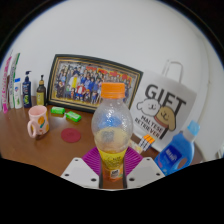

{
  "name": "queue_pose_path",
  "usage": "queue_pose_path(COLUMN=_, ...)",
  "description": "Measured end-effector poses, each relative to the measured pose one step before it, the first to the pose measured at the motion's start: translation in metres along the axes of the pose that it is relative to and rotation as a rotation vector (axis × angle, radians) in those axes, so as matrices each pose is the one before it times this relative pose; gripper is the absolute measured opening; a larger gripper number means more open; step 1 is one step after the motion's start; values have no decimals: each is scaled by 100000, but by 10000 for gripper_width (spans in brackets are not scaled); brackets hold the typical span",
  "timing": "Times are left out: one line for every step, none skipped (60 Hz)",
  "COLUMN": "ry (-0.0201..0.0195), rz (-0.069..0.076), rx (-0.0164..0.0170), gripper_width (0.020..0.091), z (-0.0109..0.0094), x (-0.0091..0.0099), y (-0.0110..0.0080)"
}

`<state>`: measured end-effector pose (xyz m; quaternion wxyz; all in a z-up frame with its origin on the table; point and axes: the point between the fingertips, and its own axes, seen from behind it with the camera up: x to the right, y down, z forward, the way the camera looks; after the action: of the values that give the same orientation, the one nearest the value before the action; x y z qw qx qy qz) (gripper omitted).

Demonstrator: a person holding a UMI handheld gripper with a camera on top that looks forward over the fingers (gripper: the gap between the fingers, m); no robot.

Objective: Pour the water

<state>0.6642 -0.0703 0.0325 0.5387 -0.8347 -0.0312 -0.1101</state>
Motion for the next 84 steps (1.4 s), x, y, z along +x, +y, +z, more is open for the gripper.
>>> queue_pose_path(ry=1047, rz=-1987, rx=291, gripper_width=261, z=-38, x=-6, y=-700)
queue_pose_path(ry=1243, rz=-2157, rx=256, gripper_width=261, z=-29, x=48, y=-727)
queue_pose_path(ry=1440, rz=-2415, rx=74, gripper_width=261, z=-17, x=85, y=-702)
queue_pose_path(ry=1484, rz=-2738, rx=-43, gripper_width=261, z=9, x=88, y=-714)
queue_pose_path(ry=1443, rz=-2966, rx=24, gripper_width=261, z=16, x=71, y=-727)
queue_pose_path(ry=1464, rz=-3060, rx=205, gripper_width=261, z=16, x=65, y=-801)
queue_pose_path(ry=1429, rz=-3065, rx=392, gripper_width=262, z=65, x=23, y=-815)
queue_pose_path(ry=1286, rz=-3187, rx=360, gripper_width=262, z=71, x=-15, y=-828)
queue_pose_path(ry=382, rz=-3322, rx=1126, gripper_width=262, z=296, x=280, y=-604)
queue_pose_path(ry=1137, rz=-3449, rx=241, gripper_width=262, z=122, x=-80, y=-805)
queue_pose_path(ry=1776, rz=-3596, rx=-420, gripper_width=261, z=-15, x=-265, y=-914)
queue_pose_path(ry=1344, rz=-3846, rx=36, gripper_width=260, z=166, x=-5, y=-715)
queue_pose_path(ry=1389, rz=-3971, rx=-39, gripper_width=260, z=154, x=-16, y=-708)
queue_pose_path(ry=1324, rz=-3970, rx=79, gripper_width=261, z=181, x=-39, y=-725)
queue_pose_path(ry=1180, rz=-3996, rx=251, gripper_width=261, z=185, x=-55, y=-756)
queue_pose_path(ry=1140, rz=-4117, rx=169, gripper_width=259, z=187, x=-79, y=-737)
queue_pose_path(ry=1140, rz=-4220, rx=140, gripper_width=260, z=188, x=-51, y=-693)
queue_pose_path(ry=1069, rz=-4218, rx=242, gripper_width=260, z=174, x=-84, y=-697)
queue_pose_path(ry=962, rz=-4222, rx=358, gripper_width=260, z=187, x=-113, y=-695)
queue_pose_path(ry=743, rz=-4323, rx=623, gripper_width=259, z=202, x=-98, y=-595)
queue_pose_path(ry=792, rz=-4487, rx=66, gripper_width=259, z=202, x=-228, y=-638)
queue_pose_path(ry=1054, rz=-4625, rx=183, gripper_width=259, z=33, x=-119, y=-574)
queue_pose_path(ry=729, rz=-4497, rx=188, gripper_width=259, z=149, x=-171, y=-640)
queue_pose_path(ry=629, rz=-4492, rx=370, gripper_width=260, z=203, x=-209, y=-652)
queue_pose_path(ry=677, rz=-4568, rx=381, gripper_width=260, z=202, x=-201, y=-630)
queue_pose_path(ry=800, rz=-4527, rx=347, gripper_width=259, z=178, x=-123, y=-613)
queue_pose_path(ry=973, rz=-4440, rx=340, gripper_width=260, z=218, x=-115, y=-587)
queue_pose_path(ry=1022, rz=-4505, rx=258, gripper_width=260, z=200, x=-77, y=-551)
queue_pose_path(ry=965, rz=-4624, rx=111, gripper_width=259, z=191, x=-101, y=-524)
queue_pose_path(ry=825, rz=-4690, rx=-120, gripper_width=258, z=198, x=-79, y=-459)
queue_pose_path(ry=759, rz=-4427, rx=-368, gripper_width=257, z=188, x=-70, y=-366)
queue_pose_path(ry=637, rz=-4111, rx=91, gripper_width=258, z=353, x=-156, y=-441)
queue_pose_path(ry=544, rz=-3757, rx=-548, gripper_width=260, z=-56, x=-35, y=-273)
queue_pose_path(ry=342, rz=-3489, rx=-222, gripper_width=258, z=84, x=-134, y=-362)
queue_pose_path(ry=243, rz=-3442, rx=-138, gripper_width=258, z=133, x=-132, y=-354)
queue_pose_path(ry=323, rz=-3435, rx=-268, gripper_width=259, z=127, x=-138, y=-320)
queue_pose_path(ry=390, rz=-3648, rx=-386, gripper_width=262, z=122, x=-109, y=-278)
queue_pose_path(ry=458, rz=-3982, rx=-332, gripper_width=261, z=103, x=-77, y=-253)
queue_pose_path(ry=562, rz=-4239, rx=-116, gripper_width=259, z=112, x=-63, y=-305)
queue_pose_path(ry=631, rz=-4295, rx=159, gripper_width=261, z=83, x=-24, y=-347)
queue_pose_path(ry=752, rz=-4171, rx=416, gripper_width=259, z=116, x=8, y=-373)
queue_pose_path(ry=850, rz=-3976, rx=378, gripper_width=260, z=74, x=17, y=-360)
queue_pose_path(ry=916, rz=-3537, rx=966, gripper_width=258, z=216, x=-63, y=-302)
queue_pose_path(ry=547, rz=-3294, rx=219, gripper_width=259, z=114, x=130, y=-451)
queue_pose_path(ry=514, rz=-2629, rx=64, gripper_width=258, z=71, x=30, y=-281)
queue_pose_path(ry=151, rz=-1904, rx=-282, gripper_width=259, z=67, x=-18, y=-207)
queue_pose_path(ry=-261, rz=-970, rx=-292, gripper_width=259, z=29, x=-75, y=-185)
queue_pose_path(ry=-713, rz=-163, rx=-127, gripper_width=260, z=44, x=-131, y=-172)
queue_pose_path(ry=-824, rz=451, rx=373, gripper_width=261, z=85, x=-301, y=13)
queue_pose_path(ry=-889, rz=392, rx=-223, gripper_width=260, z=37, x=-177, y=-88)
queue_pose_path(ry=-1021, rz=294, rx=-467, gripper_width=261, z=-83, x=-55, y=-45)
queue_pose_path(ry=-440, rz=88, rx=-159, gripper_width=260, z=4, x=-55, y=23)
queue_pose_path(ry=-154, rz=-21, rx=86, gripper_width=260, z=21, x=-13, y=-19)
queue_pose_path(ry=-72, rz=-60, rx=218, gripper_width=260, z=24, x=7, y=-25)
queue_pose_path(ry=-56, rz=23, rx=251, gripper_width=260, z=33, x=11, y=-19)
queue_pose_path(ry=-62, rz=250, rx=225, gripper_width=261, z=19, x=-1, y=4)
queue_pose_path(ry=-248, rz=626, rx=318, gripper_width=260, z=12, x=-30, y=9)
queue_pose_path(ry=-397, rz=1082, rx=384, gripper_width=261, z=13, x=-66, y=15)
queue_pose_path(ry=-404, rz=1716, rx=424, gripper_width=261, z=-19, x=-26, y=36)
queue_pose_path(ry=-377, rz=2370, rx=509, gripper_width=261, z=-2, x=-5, y=24)
queue_pose_path(ry=-433, rz=3207, rx=652, gripper_width=261, z=-12, x=-42, y=70)
queue_pose_path(ry=-393, rz=3442, rx=640, gripper_width=260, z=7, x=-34, y=44)
queue_pose_path(ry=-1269, rz=3897, rx=755, gripper_width=260, z=-1, x=133, y=32)
queue_pose_path(ry=-922, rz=4305, rx=710, gripper_width=260, z=-66, x=49, y=48)
queue_pose_path(ry=-872, rz=4688, rx=782, gripper_width=261, z=-60, x=18, y=51)
queue_pose_path(ry=-836, rz=5094, rx=776, gripper_width=260, z=-72, x=83, y=17)
queue_pose_path(ry=-944, rz=5494, rx=748, gripper_width=260, z=-108, x=81, y=18)
queue_pose_path(ry=-1013, rz=5856, rx=826, gripper_width=261, z=-85, x=110, y=11)
queue_pose_path(ry=-974, rz=5970, rx=889, gripper_width=261, z=-80, x=134, y=-44)
queue_pose_path(ry=-1006, rz=6095, rx=1052, gripper_width=261, z=-118, x=120, y=-79)
queue_pose_path(ry=-546, rz=6297, rx=1144, gripper_width=260, z=-125, x=-123, y=-121)
queue_pose_path(ry=-2184, rz=6457, rx=1007, gripper_width=261, z=-155, x=412, y=-93)
queue_pose_path(ry=-1210, rz=6683, rx=817, gripper_width=261, z=-154, x=50, y=-109)
queue_pose_path(ry=-1347, rz=6748, rx=869, gripper_width=261, z=-105, x=44, y=-85)
queue_pose_path(ry=-1588, rz=6824, rx=1049, gripper_width=260, z=-82, x=10, y=-163)
queue_pose_path(ry=-1741, rz=6822, rx=1052, gripper_width=258, z=-57, x=-16, y=-120)
queue_pose_path(ry=-1570, rz=6958, rx=776, gripper_width=259, z=-54, x=21, y=-75)
queue_pose_path(ry=-1310, rz=6905, rx=221, gripper_width=257, z=-108, x=1, y=-7)
queue_pose_path(ry=-1827, rz=6919, rx=346, gripper_width=259, z=127, x=134, y=128)
queue_pose_path(ry=-1959, rz=6872, rx=269, gripper_width=259, z=15, x=-139, y=22)
queue_pose_path(ry=-2241, rz=6765, rx=551, gripper_width=260, z=13, x=-159, y=36)
queue_pose_path(ry=-2158, rz=6592, rx=638, gripper_width=259, z=42, x=-163, y=21)
queue_pose_path(ry=-1943, rz=6224, rx=656, gripper_width=259, z=75, x=-130, y=58)
queue_pose_path(ry=-1880, rz=5882, rx=492, gripper_width=258, z=105, x=-125, y=132)
